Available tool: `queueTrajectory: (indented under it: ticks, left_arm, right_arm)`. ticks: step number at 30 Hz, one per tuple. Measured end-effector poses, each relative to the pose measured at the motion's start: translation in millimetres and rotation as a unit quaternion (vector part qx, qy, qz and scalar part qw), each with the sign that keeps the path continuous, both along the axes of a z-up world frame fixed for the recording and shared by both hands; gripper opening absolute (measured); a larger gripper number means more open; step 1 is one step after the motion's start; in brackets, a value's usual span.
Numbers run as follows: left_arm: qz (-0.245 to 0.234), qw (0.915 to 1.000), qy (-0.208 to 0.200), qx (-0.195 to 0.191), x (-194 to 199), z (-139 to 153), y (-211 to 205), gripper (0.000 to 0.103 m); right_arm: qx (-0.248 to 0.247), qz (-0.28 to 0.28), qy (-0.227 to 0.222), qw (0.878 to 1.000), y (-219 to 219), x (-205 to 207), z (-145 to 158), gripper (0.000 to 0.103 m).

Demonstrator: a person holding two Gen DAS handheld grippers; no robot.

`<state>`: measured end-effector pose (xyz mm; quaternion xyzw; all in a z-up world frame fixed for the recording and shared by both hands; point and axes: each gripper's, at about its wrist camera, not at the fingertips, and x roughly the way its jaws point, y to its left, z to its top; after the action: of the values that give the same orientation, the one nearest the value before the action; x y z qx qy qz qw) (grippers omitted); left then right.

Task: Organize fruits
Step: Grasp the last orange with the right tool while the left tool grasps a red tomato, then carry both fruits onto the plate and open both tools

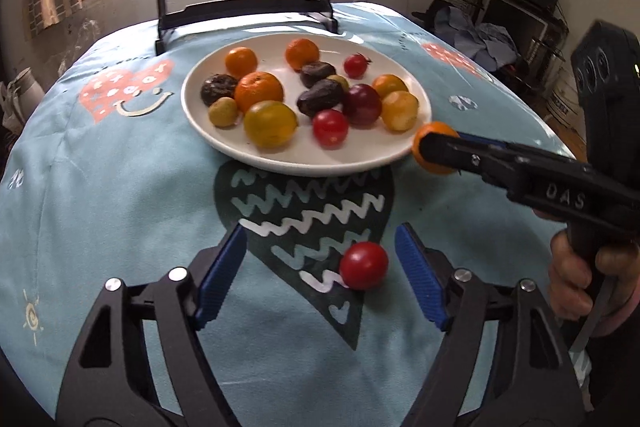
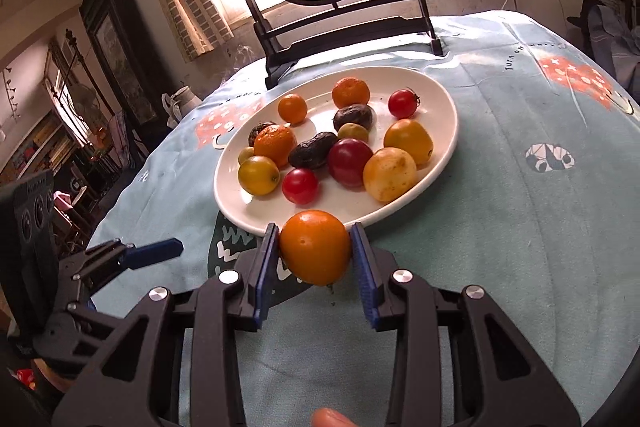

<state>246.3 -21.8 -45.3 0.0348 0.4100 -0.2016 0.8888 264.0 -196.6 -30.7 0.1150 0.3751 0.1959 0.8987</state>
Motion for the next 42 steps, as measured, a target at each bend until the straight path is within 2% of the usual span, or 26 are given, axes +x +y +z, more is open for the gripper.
queueTrajectory:
  ticks: [3, 6, 17, 33, 37, 42]
  left_arm:
    - [-0.036, 0.9988, 0.000, 0.033, -6.4, -9.3, -19.7, 0.053]
    - [-0.042, 0.9981, 0.011, 0.044, -4.6, -17.5, -25.2, 0.042]
    - [-0.043, 0.9976, 0.016, 0.051, -0.7, -26.3, -28.0, 0.031]
    - [-0.033, 0.9987, 0.011, 0.036, -3.7, -22.7, -23.8, 0.028]
    - [-0.024, 0.9996, 0.007, 0.016, -9.5, -16.0, -16.3, 0.028]
    - [-0.018, 0.9995, 0.001, -0.028, -10.8, 2.2, -2.2, 0.028]
  right_arm:
    - [0.002, -0.005, 0.003, 1.000, -2.0, 0.9, 0.0, 0.037]
    - [0.001, -0.002, 0.001, 1.000, -1.0, -0.1, 1.3, 0.037]
    - [0.001, -0.004, 0.001, 1.000, -2.0, -0.4, 1.8, 0.037]
    - [-0.005, -0.004, 0.005, 1.000, -0.9, -4.6, -1.8, 0.037]
    - [0.001, 0.003, 0.003, 1.000, 0.8, -16.0, -2.4, 0.037]
    - [0.031, 0.011, 0.000, 0.999, -4.3, -24.9, 3.5, 0.037]
